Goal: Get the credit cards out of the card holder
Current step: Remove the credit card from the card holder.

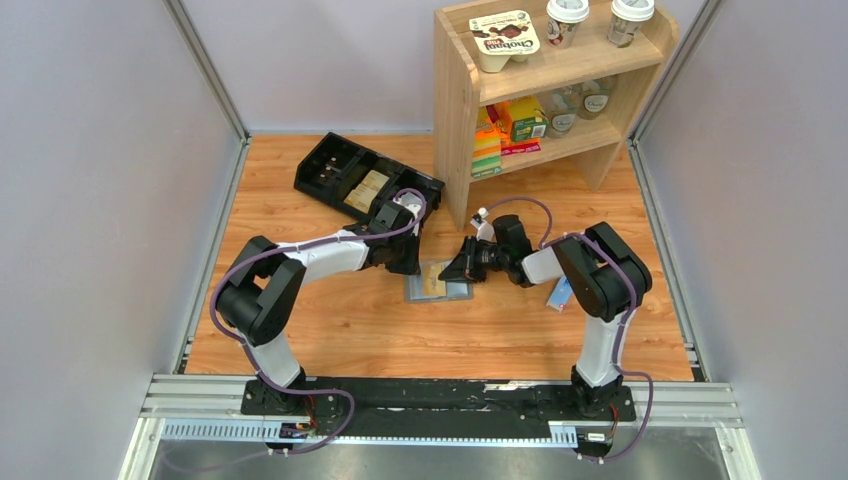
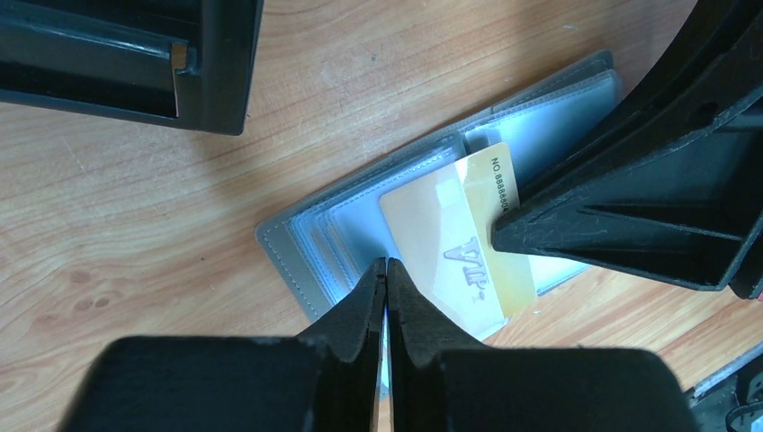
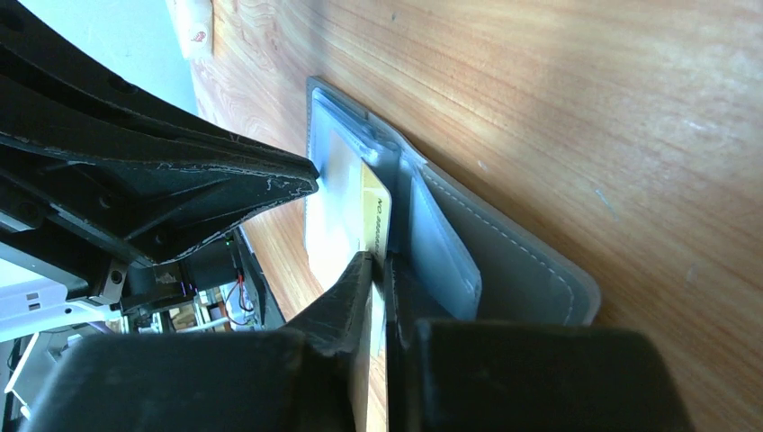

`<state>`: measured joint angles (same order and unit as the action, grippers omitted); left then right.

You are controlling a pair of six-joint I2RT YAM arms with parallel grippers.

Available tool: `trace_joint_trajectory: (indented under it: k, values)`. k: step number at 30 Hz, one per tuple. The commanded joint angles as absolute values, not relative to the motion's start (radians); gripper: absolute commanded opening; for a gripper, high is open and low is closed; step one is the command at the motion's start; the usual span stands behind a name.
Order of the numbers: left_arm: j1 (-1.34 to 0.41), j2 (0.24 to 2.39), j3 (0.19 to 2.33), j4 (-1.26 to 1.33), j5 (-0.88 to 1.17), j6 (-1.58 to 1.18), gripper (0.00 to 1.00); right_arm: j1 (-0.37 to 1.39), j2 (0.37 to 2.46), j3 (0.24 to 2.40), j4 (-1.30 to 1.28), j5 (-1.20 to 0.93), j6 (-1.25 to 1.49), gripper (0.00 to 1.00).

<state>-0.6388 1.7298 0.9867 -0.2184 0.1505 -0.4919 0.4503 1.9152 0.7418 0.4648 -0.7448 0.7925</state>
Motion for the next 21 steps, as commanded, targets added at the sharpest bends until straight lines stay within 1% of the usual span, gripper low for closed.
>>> trace_joint_trajectory:
  k: [1, 4, 8, 16, 18, 20, 21]
  values:
    - [-0.64, 1.766, 0.977, -0.275, 0.135, -0.48, 0.08, 0.44, 1.907, 0.744, 0.465, -0.712, 0.773, 0.03]
    - [-0.64, 1.764, 0.974, -0.279, 0.121, -0.476, 0.07, 0.41, 1.87, 0.721, 0.428, -0.703, 0.752, 0.0]
    - [-0.64, 1.759, 0.966, -0.275, 0.121, -0.468, 0.07, 0.373, 1.8, 0.712, 0.321, -0.674, 0.683, 0.0]
    - [-0.64, 1.71, 0.95, -0.229, 0.141, -0.442, 0.09, 0.373, 1.707, 0.742, 0.094, -0.583, 0.563, 0.0]
    - [-0.64, 1.692, 0.948, -0.221, 0.149, -0.433, 0.11, 0.374, 1.691, 0.752, 0.06, -0.575, 0.546, 0.0]
    - [-0.64, 1.666, 0.948, -0.204, 0.159, -0.423, 0.16, 0.379, 1.66, 0.765, 0.026, -0.569, 0.528, 0.0]
    - [-0.641, 1.654, 0.95, -0.199, 0.164, -0.419, 0.21, 0.383, 1.643, 0.775, 0.003, -0.563, 0.514, 0.0]
